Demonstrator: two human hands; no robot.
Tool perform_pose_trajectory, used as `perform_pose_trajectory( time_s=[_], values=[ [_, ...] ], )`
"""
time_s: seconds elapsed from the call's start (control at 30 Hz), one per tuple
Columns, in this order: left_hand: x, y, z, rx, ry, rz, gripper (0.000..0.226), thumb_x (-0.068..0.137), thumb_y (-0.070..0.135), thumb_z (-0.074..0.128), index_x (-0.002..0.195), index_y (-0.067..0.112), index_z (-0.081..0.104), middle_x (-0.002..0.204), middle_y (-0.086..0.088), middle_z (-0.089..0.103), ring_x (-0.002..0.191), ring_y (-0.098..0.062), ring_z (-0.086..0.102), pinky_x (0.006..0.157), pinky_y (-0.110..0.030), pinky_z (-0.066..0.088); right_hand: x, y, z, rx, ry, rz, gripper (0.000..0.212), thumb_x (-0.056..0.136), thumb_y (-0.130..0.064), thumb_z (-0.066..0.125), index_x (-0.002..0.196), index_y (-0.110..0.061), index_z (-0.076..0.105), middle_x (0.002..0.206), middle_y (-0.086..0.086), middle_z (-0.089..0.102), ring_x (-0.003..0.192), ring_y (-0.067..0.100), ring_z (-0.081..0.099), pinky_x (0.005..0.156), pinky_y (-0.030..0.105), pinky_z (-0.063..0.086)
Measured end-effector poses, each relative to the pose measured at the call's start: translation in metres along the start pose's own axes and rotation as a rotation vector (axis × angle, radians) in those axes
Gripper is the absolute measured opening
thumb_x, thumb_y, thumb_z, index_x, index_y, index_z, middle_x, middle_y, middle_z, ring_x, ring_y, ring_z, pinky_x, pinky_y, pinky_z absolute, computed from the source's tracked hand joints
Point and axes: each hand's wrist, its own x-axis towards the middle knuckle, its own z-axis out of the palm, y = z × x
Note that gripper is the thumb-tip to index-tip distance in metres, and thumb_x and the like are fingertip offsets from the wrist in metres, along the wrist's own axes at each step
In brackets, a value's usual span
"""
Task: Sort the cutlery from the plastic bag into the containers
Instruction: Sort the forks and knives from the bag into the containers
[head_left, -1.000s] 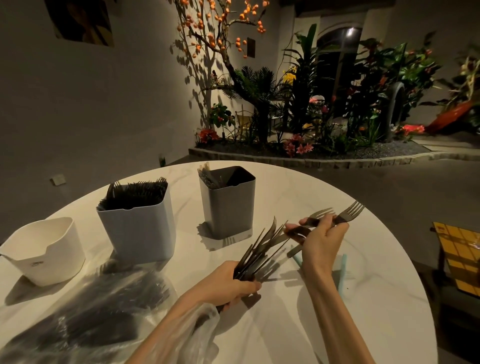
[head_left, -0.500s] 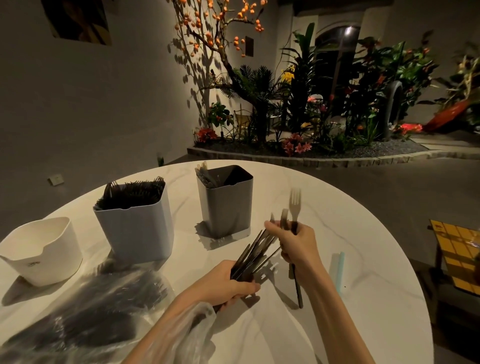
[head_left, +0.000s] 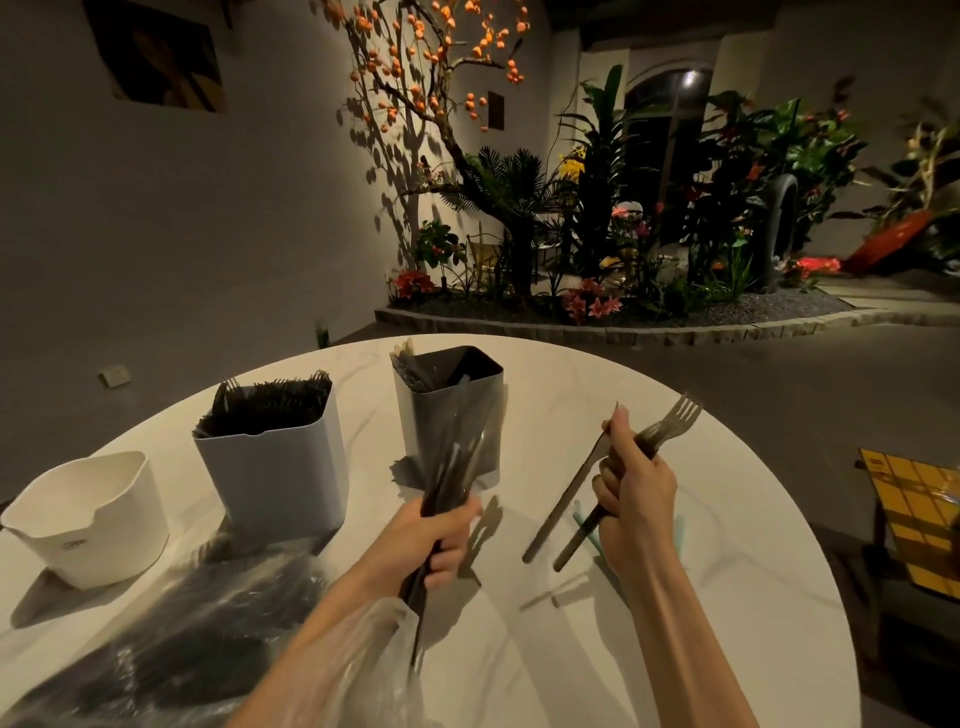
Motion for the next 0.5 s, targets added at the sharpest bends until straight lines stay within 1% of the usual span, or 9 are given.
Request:
perform_pose_trajectory(
  time_s=[0.07, 0.13, 0.23, 0.3, 0.33, 0.37, 0.43, 0.47, 0.5],
  values=[
    [-0.001, 0.01, 0.0, -0.187, -0.014, 0.06, 0.021, 0.094, 0.025, 0.061, 0.093, 0.006, 0.053, 0.059, -0.001, 0.029, 0.038, -0.008, 0.033, 0.033, -0.019, 0.031, -0.004, 0.002, 0.005, -0.07, -0.029, 0.037, 0.033, 0.097, -0.04, 0.063, 0.088, -0.008, 0.065, 0.058, -0.005, 0.032, 0.044, 0.005, 0.024, 0.038, 0.017, 0.024],
    [-0.003, 0.022, 0.001, -0.359, -0.039, 0.12, 0.019, 0.095, 0.028, 0.059, 0.092, 0.009, 0.059, 0.06, 0.001, 0.03, 0.039, -0.006, 0.033, 0.034, -0.017, 0.029, -0.01, 0.006, 0.011, -0.198, -0.072, 0.038, 0.037, 0.097, -0.044, 0.059, 0.085, -0.009, 0.064, 0.059, -0.005, 0.035, 0.048, 0.006, 0.027, 0.043, 0.018, 0.028],
    [-0.002, 0.038, 0.004, -0.526, -0.043, 0.196, 0.019, 0.099, 0.029, 0.054, 0.093, 0.012, 0.059, 0.062, 0.002, 0.032, 0.043, -0.006, 0.034, 0.037, -0.016, 0.031, -0.02, 0.014, 0.02, -0.388, -0.153, 0.002, 0.041, 0.096, -0.049, 0.057, 0.085, -0.011, 0.066, 0.058, -0.007, 0.041, 0.06, 0.011, 0.034, 0.058, 0.026, 0.034],
    [0.0, 0.044, 0.005, -0.607, -0.028, 0.233, 0.02, 0.1, 0.03, 0.053, 0.092, 0.013, 0.061, 0.064, 0.002, 0.035, 0.047, -0.006, 0.033, 0.039, -0.015, 0.034, -0.025, 0.019, 0.023, -0.451, -0.21, 0.02, 0.044, 0.093, -0.053, 0.056, 0.084, -0.011, 0.065, 0.061, -0.007, 0.044, 0.066, 0.014, 0.038, 0.065, 0.03, 0.036],
    [0.001, 0.046, 0.006, -0.634, -0.019, 0.244, 0.02, 0.099, 0.029, 0.053, 0.09, 0.014, 0.063, 0.064, 0.001, 0.037, 0.048, -0.006, 0.034, 0.04, -0.016, 0.035, -0.026, 0.021, 0.025, -0.465, -0.238, 0.04, 0.046, 0.092, -0.055, 0.054, 0.084, -0.011, 0.064, 0.062, -0.006, 0.047, 0.068, 0.015, 0.042, 0.067, 0.03, 0.038],
    [0.002, 0.047, 0.007, -0.656, -0.006, 0.248, 0.02, 0.099, 0.029, 0.054, 0.089, 0.014, 0.064, 0.064, 0.001, 0.039, 0.05, -0.007, 0.035, 0.042, -0.016, 0.037, -0.028, 0.022, 0.026, -0.466, -0.264, 0.058, 0.046, 0.093, -0.055, 0.052, 0.083, -0.011, 0.063, 0.064, -0.005, 0.054, 0.071, 0.016, 0.049, 0.07, 0.031, 0.043],
    [0.003, 0.049, 0.008, -0.683, 0.018, 0.246, 0.02, 0.099, 0.027, 0.054, 0.087, 0.015, 0.065, 0.066, 0.0, 0.043, 0.053, -0.009, 0.039, 0.047, -0.018, 0.042, -0.032, 0.023, 0.03, -0.396, -0.32, 0.071, 0.043, 0.099, -0.047, 0.048, 0.084, -0.01, 0.063, 0.068, -0.004, 0.068, 0.081, 0.021, 0.069, 0.083, 0.033, 0.052],
    [0.003, 0.049, 0.008, -0.685, 0.034, 0.243, 0.02, 0.099, 0.027, 0.054, 0.087, 0.015, 0.065, 0.067, 0.0, 0.044, 0.055, -0.009, 0.042, 0.05, -0.018, 0.044, -0.034, 0.024, 0.031, -0.351, -0.347, 0.069, 0.041, 0.102, -0.043, 0.047, 0.084, -0.01, 0.061, 0.07, -0.001, 0.071, 0.083, 0.025, 0.074, 0.087, 0.034, 0.054],
    [0.003, 0.048, 0.007, -0.68, 0.048, 0.242, 0.021, 0.1, 0.028, 0.054, 0.088, 0.016, 0.065, 0.068, 0.0, 0.045, 0.057, -0.01, 0.044, 0.054, -0.019, 0.046, -0.035, 0.024, 0.032, -0.329, -0.367, 0.062, 0.04, 0.103, -0.041, 0.045, 0.083, -0.01, 0.059, 0.068, 0.003, 0.069, 0.078, 0.026, 0.074, 0.086, 0.035, 0.056]
  ],
)
